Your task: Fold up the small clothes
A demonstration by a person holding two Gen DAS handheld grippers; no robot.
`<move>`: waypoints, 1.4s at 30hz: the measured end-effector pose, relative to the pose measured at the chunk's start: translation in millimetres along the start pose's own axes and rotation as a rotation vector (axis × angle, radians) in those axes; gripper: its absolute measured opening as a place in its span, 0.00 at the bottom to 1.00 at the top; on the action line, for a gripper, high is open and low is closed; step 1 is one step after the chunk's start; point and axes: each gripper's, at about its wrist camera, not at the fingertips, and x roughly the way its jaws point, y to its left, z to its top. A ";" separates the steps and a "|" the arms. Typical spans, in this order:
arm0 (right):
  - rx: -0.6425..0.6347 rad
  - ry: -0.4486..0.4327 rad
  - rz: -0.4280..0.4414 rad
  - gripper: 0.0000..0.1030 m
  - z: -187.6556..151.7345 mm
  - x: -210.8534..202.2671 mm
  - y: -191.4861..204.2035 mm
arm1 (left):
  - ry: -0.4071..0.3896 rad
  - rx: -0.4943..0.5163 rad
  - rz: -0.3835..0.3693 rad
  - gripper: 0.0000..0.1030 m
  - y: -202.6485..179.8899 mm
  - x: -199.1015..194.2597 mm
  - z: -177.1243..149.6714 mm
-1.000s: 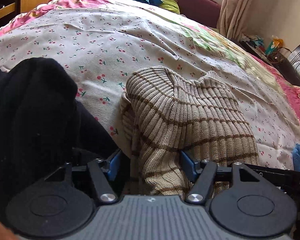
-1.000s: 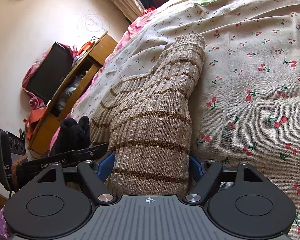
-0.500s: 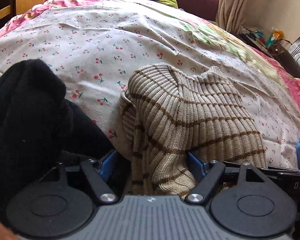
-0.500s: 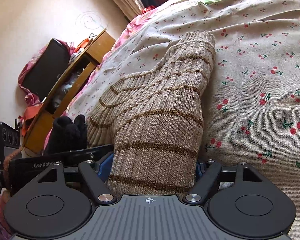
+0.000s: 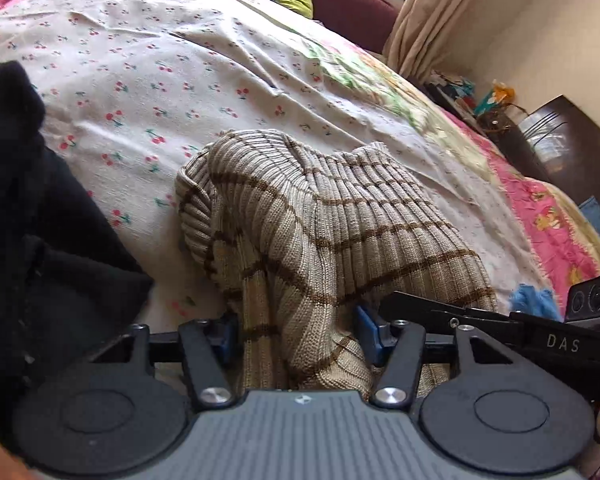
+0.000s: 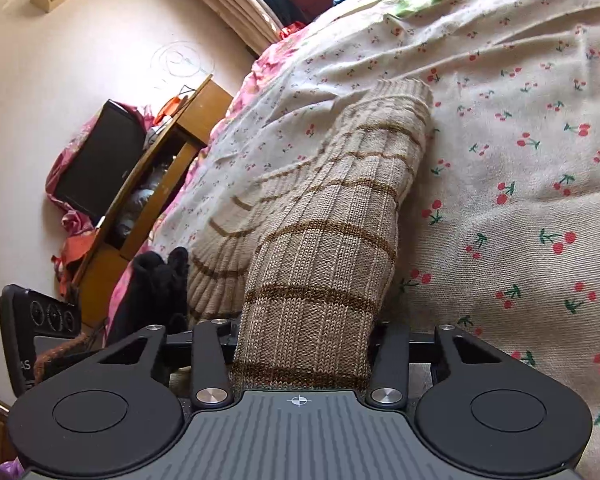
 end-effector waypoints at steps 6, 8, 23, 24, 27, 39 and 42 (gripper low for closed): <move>-0.015 -0.072 -0.018 0.39 -9.6 -88.7 -6.6 | -0.018 0.015 -0.206 0.56 -48.9 -1.5 -32.3; -0.039 -0.066 -0.085 0.42 -14.7 -110.0 -18.0 | 0.033 0.013 -0.163 0.56 -47.0 16.2 -46.5; -0.338 -0.252 -0.450 0.57 -46.8 -159.4 38.3 | -0.200 0.164 0.117 0.68 -50.0 -42.2 -78.3; -0.359 -0.238 -0.428 0.57 -43.3 -152.6 44.8 | -0.226 0.184 0.114 0.68 -52.9 -48.0 -82.6; -0.354 -0.182 -0.425 0.56 -28.2 -114.6 53.0 | -0.247 0.252 0.083 0.68 -63.0 -54.3 -93.7; -0.233 0.067 -0.478 0.18 3.1 9.2 54.6 | -0.054 0.350 -0.007 0.68 -69.4 -22.6 -111.4; -0.274 0.083 -0.470 0.16 -2.1 21.1 70.0 | -0.011 0.258 -0.032 0.68 -54.1 -19.6 -105.3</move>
